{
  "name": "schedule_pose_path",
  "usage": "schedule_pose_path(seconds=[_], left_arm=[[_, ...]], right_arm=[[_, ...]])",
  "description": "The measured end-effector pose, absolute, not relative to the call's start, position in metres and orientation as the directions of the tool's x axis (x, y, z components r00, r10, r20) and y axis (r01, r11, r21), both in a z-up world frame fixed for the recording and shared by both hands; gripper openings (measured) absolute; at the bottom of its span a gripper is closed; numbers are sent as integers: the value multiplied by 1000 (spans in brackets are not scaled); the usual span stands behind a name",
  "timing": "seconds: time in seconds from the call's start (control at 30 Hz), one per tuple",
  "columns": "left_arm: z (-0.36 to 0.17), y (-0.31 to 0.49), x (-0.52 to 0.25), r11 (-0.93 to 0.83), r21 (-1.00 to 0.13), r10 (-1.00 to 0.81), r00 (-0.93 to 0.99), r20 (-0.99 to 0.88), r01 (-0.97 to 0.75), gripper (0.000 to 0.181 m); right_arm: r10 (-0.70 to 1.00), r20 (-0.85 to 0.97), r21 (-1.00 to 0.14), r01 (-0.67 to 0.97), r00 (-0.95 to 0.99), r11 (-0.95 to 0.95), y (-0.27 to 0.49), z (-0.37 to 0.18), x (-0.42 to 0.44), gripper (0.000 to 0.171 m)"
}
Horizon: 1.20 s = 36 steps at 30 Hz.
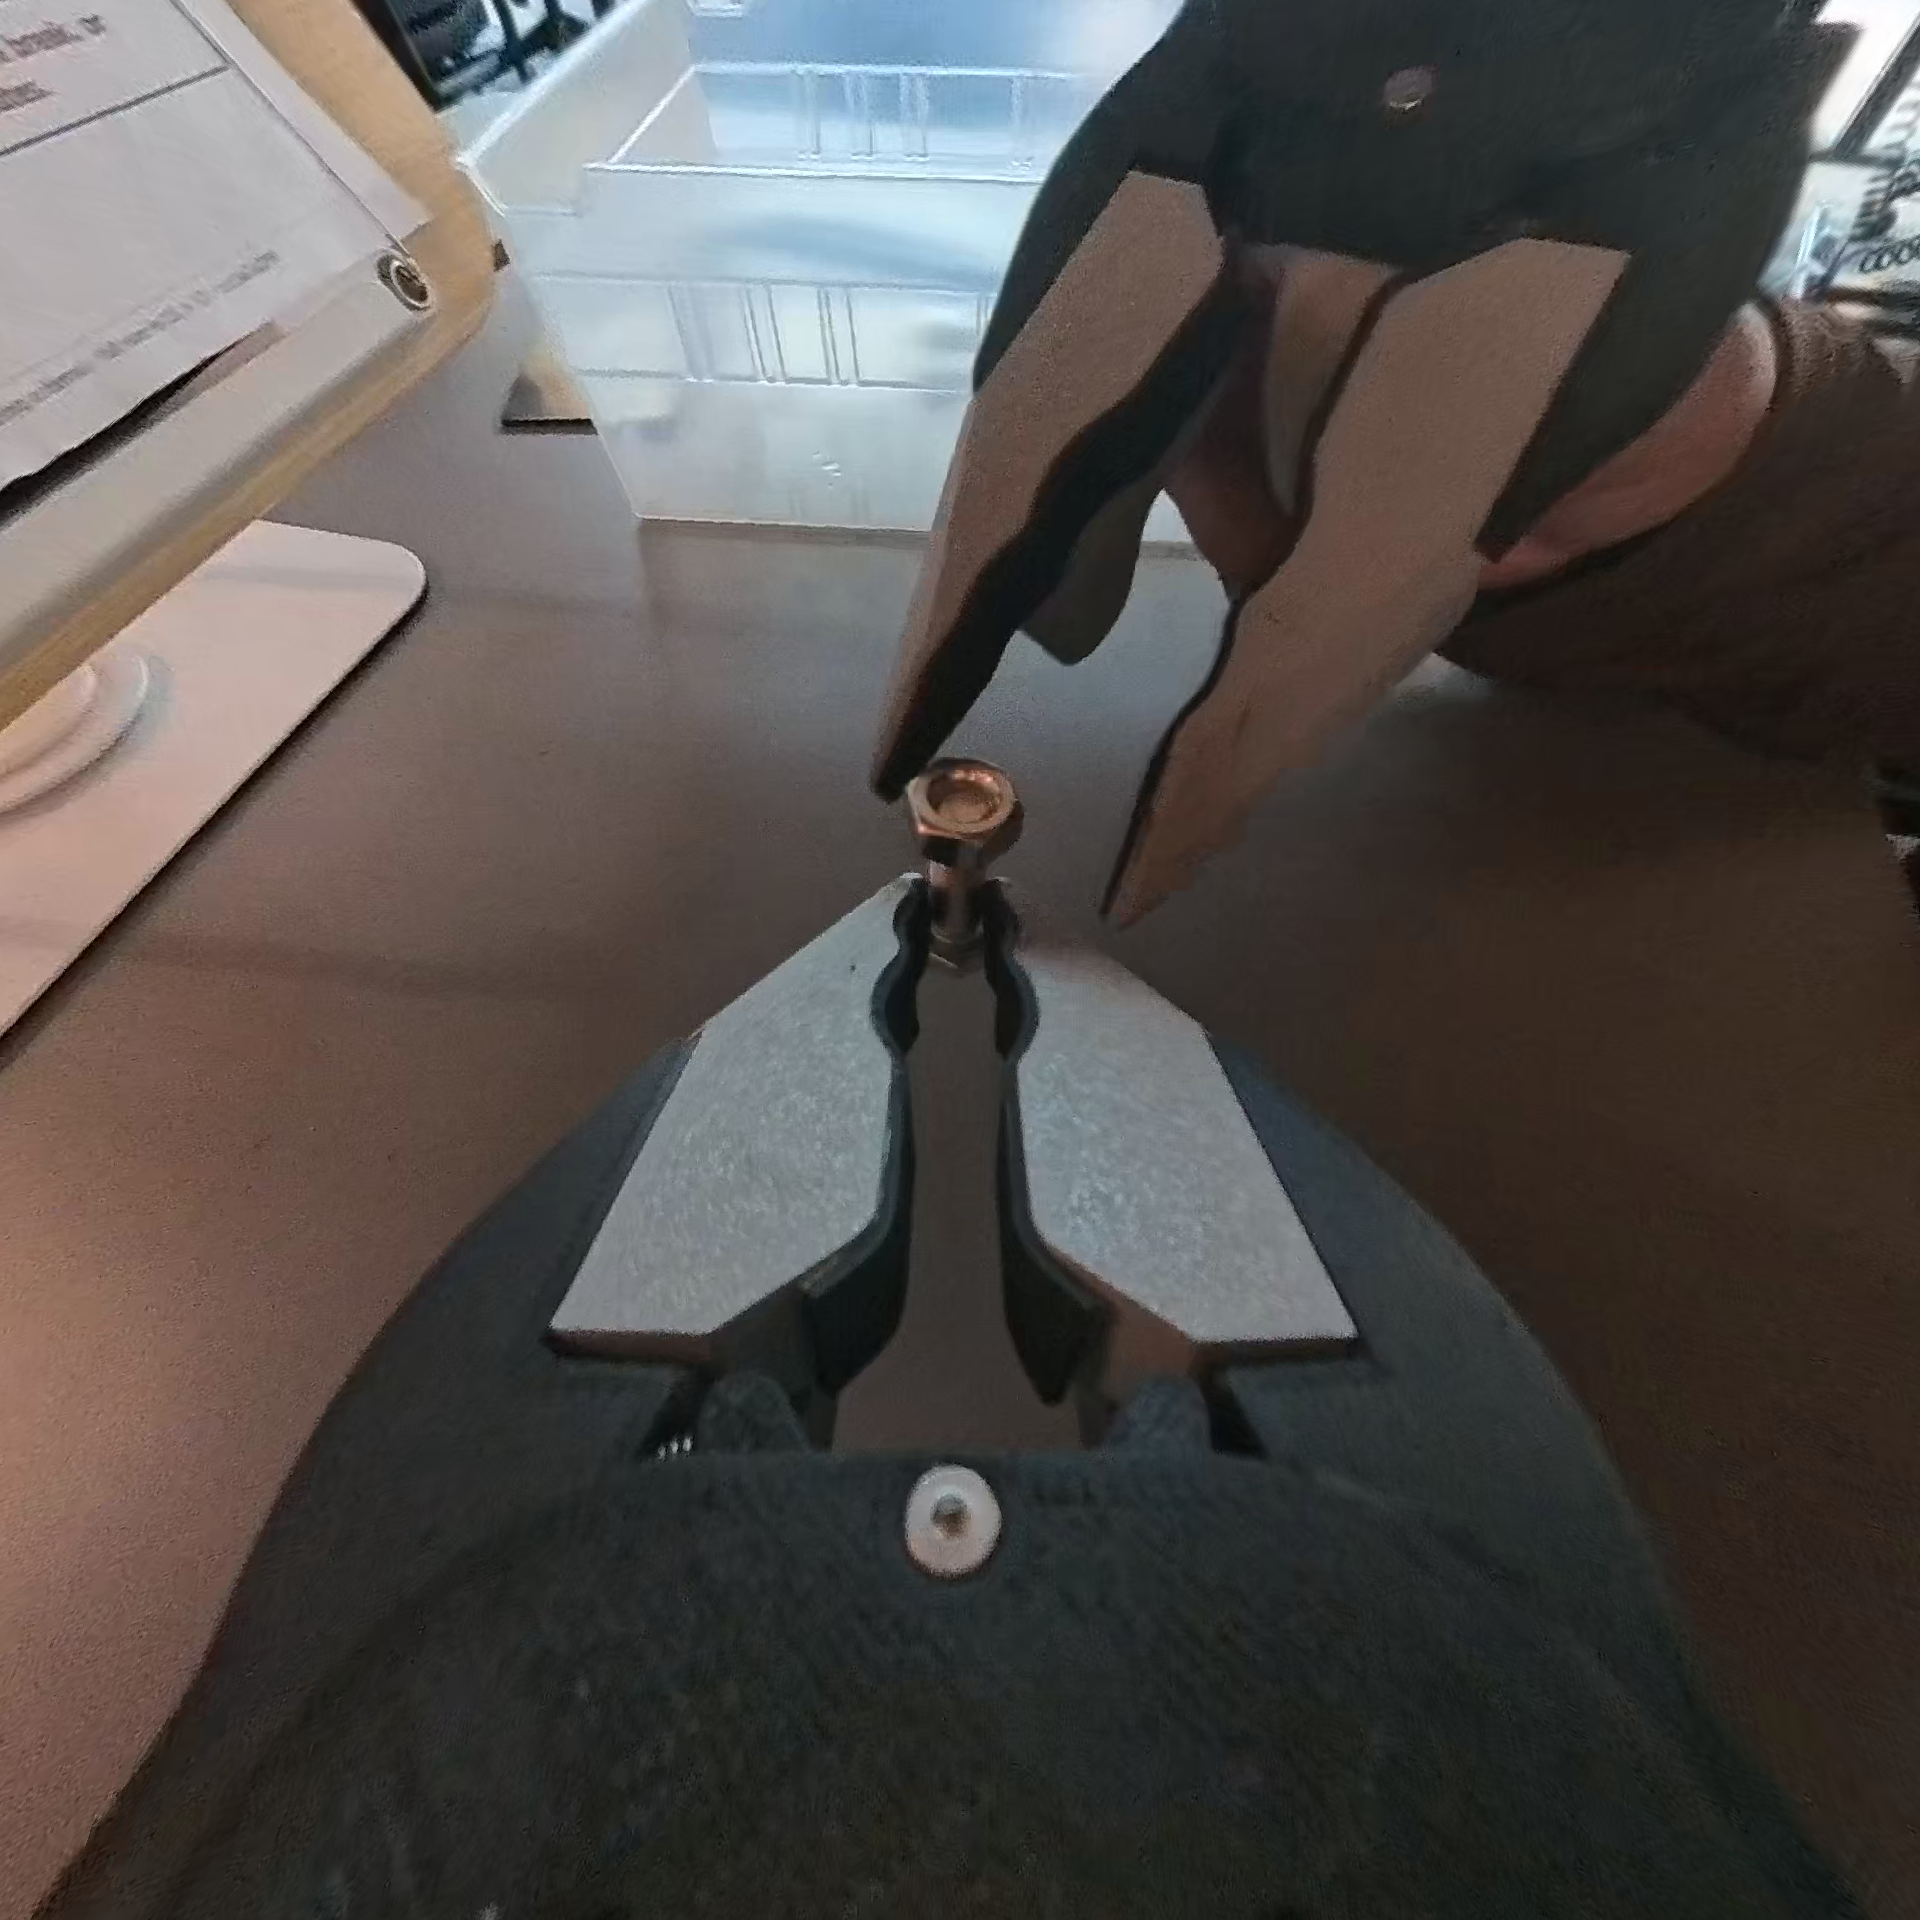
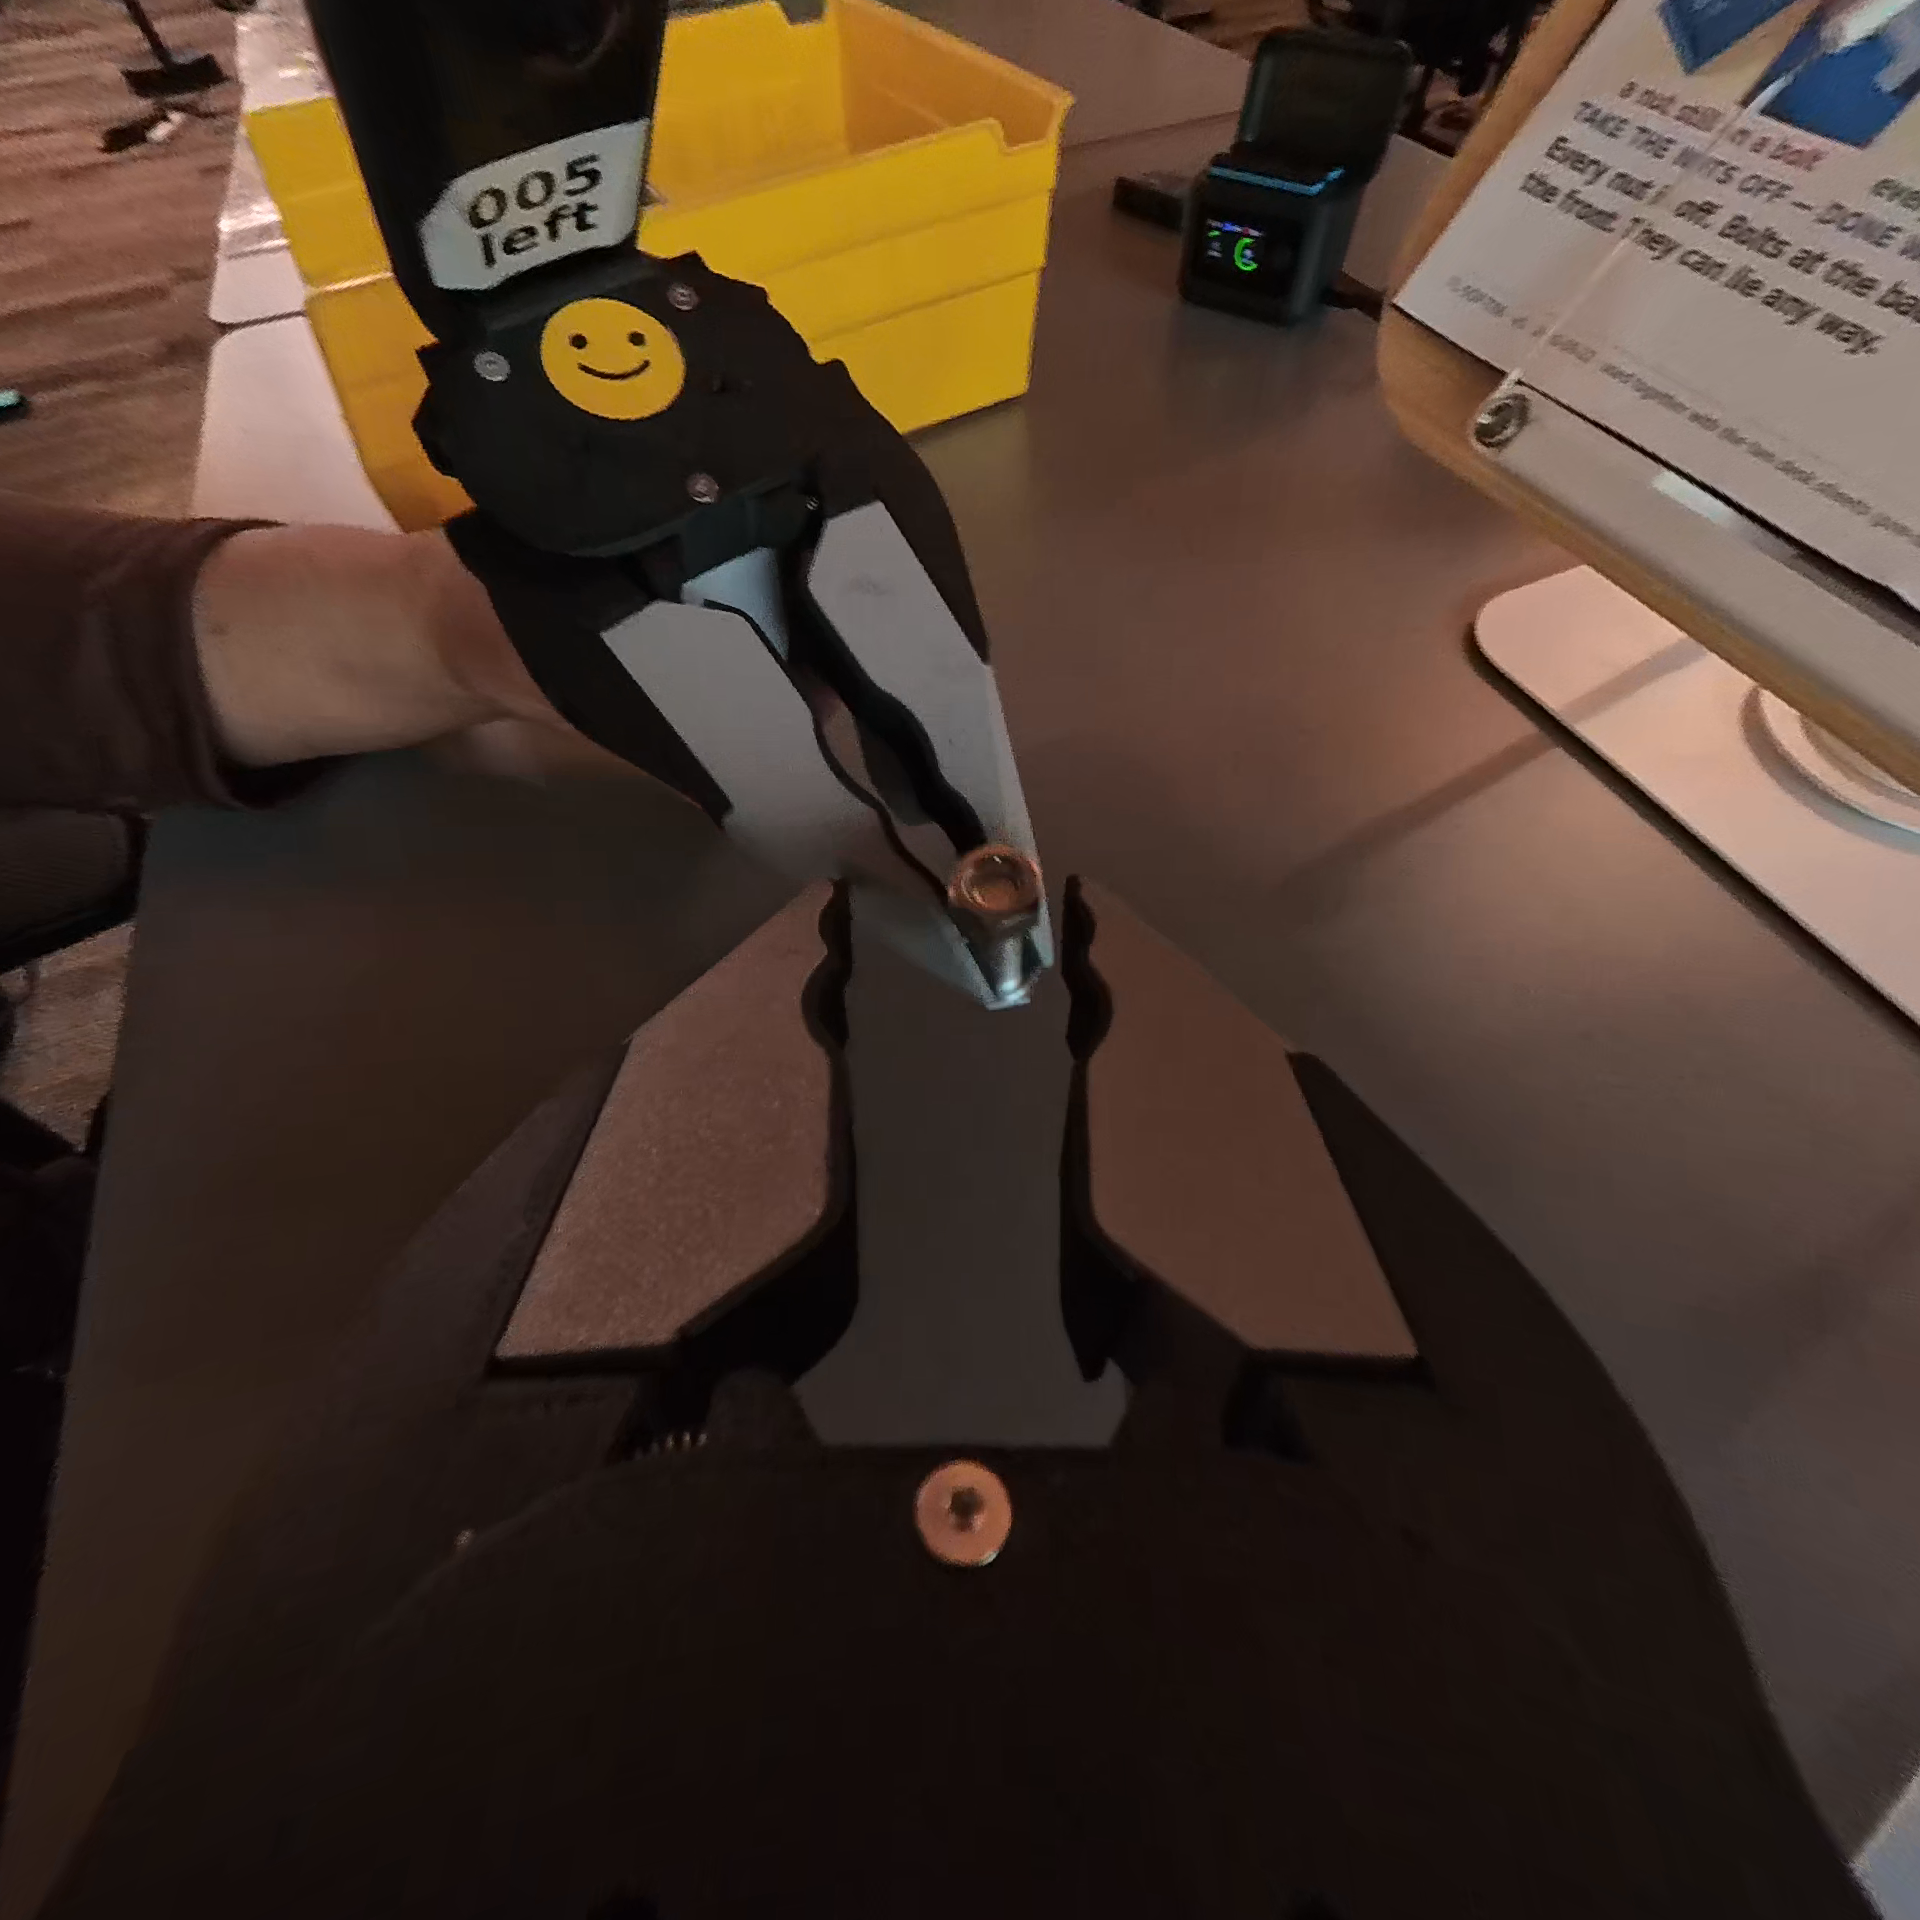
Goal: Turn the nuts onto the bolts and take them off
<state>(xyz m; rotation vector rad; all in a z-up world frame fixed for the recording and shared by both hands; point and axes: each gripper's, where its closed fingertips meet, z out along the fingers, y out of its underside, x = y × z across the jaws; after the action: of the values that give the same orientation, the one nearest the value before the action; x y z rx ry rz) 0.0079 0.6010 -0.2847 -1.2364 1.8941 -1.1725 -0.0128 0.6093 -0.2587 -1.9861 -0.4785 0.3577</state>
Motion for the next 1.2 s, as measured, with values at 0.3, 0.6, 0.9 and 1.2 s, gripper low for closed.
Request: schedule_pose_path(seconds=[0.3, 0.6, 0.9, 1.2], left_arm=[[-280, 615, 8, 120, -908, -938, -346, 28, -401, 8], [-285, 613, 11, 150, -897, -942, -335, -2, -416, 8], [-278, 606, 8, 116, -914, -927, -372, 41, -389, 8], [-283, 626, 11, 53, -906, -955, -286, 77, -420, 8]], right_arm=[[501, -116, -911, 110, 857, -398, 603, -250, -12, 27], [493, -9, -880, 227, 870, -417, 606, -266, -16, 43], [436, -25, -907, 162, 899, -388, 611, -256, -3, 62], [561, -113, -910, 141, 820, -389, 597, -250, -26, 18]])
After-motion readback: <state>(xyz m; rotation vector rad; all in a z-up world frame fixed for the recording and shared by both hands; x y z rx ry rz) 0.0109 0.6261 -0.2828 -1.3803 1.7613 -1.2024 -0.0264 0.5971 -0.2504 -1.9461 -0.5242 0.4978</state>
